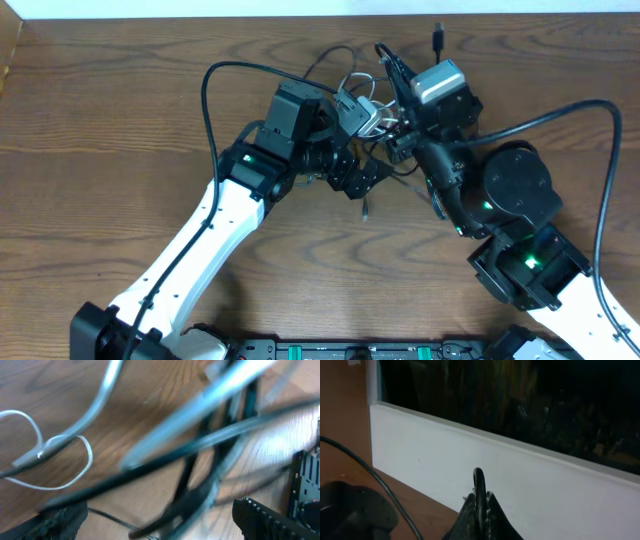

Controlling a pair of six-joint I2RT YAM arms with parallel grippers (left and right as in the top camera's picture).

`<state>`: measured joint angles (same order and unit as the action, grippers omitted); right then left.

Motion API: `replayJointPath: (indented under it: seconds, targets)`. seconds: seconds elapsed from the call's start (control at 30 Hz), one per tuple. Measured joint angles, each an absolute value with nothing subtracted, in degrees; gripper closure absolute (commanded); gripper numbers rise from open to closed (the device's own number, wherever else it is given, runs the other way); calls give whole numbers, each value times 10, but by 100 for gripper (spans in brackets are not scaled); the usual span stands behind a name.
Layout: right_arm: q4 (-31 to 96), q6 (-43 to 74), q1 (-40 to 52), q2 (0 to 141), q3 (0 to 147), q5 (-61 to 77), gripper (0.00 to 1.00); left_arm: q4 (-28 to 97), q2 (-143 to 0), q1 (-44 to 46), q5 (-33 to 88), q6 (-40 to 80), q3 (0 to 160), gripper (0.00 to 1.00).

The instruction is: Untangle cables

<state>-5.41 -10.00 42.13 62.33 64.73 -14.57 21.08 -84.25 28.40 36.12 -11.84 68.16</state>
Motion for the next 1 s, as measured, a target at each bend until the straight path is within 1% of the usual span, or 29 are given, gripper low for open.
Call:
replayJointPath:
  seconds: [0.23,0.73,0.9,1.0]
  targets:
    - [-41,-100,422,622,647,-146,99,173,-843,284,361,-118,682,2]
    - [-28,-100,432,621,647,-146,99,173,-843,281,340,-121,682,2]
    - [-24,-107,432,613,647,-158,99,188,-843,268,304,-121,682,2]
    - [-11,-114,432,602,647,-193,99,211,-843,250,275,-123,682,2]
